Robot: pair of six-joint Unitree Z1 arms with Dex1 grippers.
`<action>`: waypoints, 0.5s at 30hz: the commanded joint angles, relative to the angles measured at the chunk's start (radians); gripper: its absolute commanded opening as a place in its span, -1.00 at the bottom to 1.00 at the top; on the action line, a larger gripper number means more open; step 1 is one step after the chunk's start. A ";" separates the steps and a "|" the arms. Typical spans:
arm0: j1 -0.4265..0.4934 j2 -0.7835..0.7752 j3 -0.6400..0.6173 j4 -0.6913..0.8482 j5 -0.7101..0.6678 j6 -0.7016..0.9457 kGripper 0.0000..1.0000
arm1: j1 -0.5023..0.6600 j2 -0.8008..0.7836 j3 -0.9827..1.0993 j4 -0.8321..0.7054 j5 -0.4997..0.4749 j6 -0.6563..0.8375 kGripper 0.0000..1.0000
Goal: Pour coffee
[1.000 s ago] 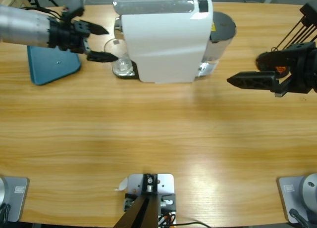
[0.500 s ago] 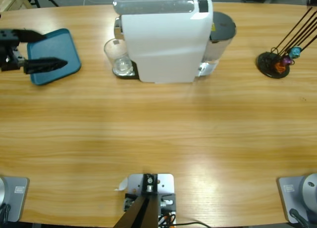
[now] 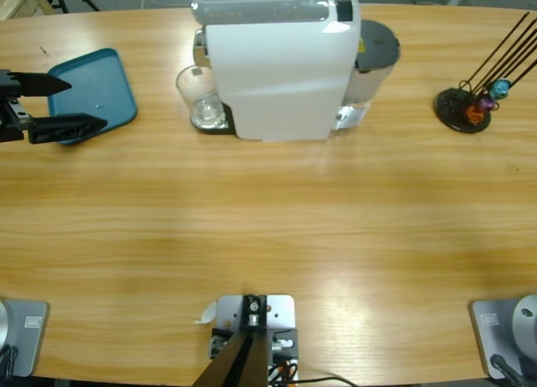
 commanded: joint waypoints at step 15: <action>-0.024 0.079 0.010 -0.010 0.010 0.019 1.00 | 0.047 0.113 -0.107 0.141 0.022 -0.006 -1.00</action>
